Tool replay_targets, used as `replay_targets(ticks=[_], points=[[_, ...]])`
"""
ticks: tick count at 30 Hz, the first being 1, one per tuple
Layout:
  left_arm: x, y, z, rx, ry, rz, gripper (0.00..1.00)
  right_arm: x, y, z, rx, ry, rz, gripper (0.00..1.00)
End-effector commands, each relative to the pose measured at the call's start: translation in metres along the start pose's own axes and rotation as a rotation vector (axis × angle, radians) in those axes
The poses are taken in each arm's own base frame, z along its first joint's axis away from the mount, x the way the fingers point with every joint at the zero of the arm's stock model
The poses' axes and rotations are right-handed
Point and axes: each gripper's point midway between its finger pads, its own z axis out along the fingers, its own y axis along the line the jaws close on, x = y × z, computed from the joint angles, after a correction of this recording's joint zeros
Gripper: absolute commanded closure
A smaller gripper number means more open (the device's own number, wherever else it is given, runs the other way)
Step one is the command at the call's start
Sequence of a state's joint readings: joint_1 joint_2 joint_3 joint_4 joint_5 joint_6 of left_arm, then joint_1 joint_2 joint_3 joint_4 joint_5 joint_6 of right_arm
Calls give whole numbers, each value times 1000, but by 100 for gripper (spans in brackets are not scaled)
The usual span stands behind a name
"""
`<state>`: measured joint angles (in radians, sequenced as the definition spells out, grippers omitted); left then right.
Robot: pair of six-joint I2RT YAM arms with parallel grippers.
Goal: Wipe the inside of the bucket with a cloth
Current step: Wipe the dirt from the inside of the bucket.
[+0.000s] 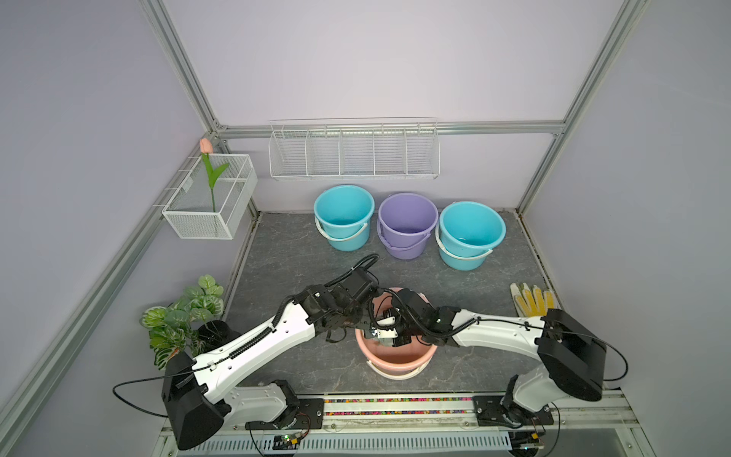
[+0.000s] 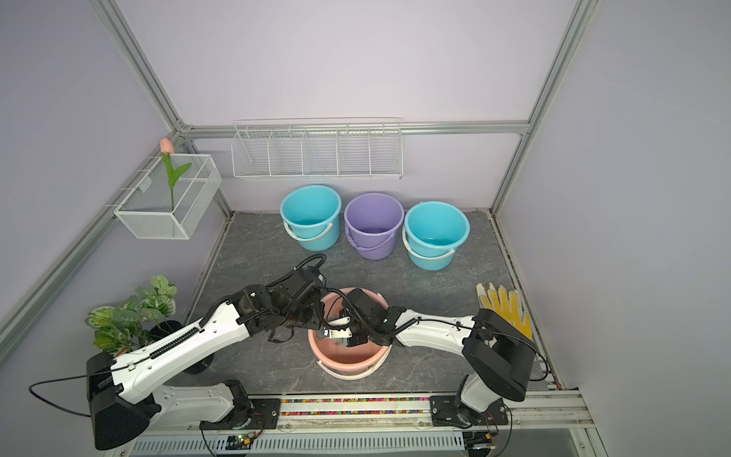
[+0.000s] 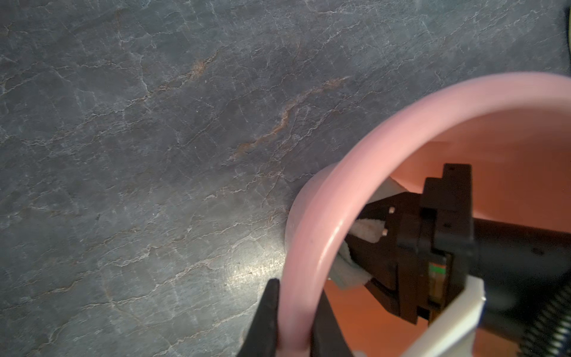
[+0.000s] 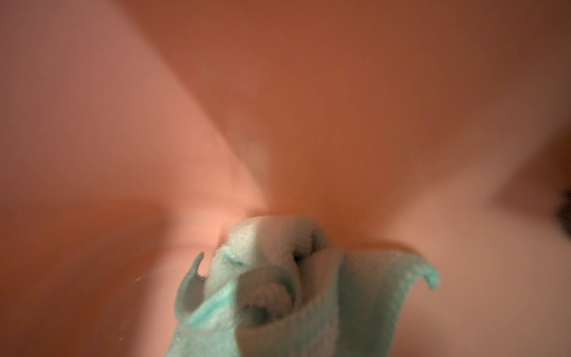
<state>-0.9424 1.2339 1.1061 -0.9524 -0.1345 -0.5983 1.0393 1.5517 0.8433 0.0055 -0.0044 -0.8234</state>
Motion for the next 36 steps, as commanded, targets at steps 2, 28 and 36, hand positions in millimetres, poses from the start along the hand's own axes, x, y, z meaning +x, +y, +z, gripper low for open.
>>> replay_targets(ticks=[2,28,36], points=[[-28,-24,-10,100,-109,-46,100,-3,-26,-21,181,54,-102,93],[-27,-37,-15,183,-119,9,100,-44,-98,-115,576,56,-558,93],[-25,-43,-18,226,-118,31,100,-5,-87,-73,451,161,-613,93]])
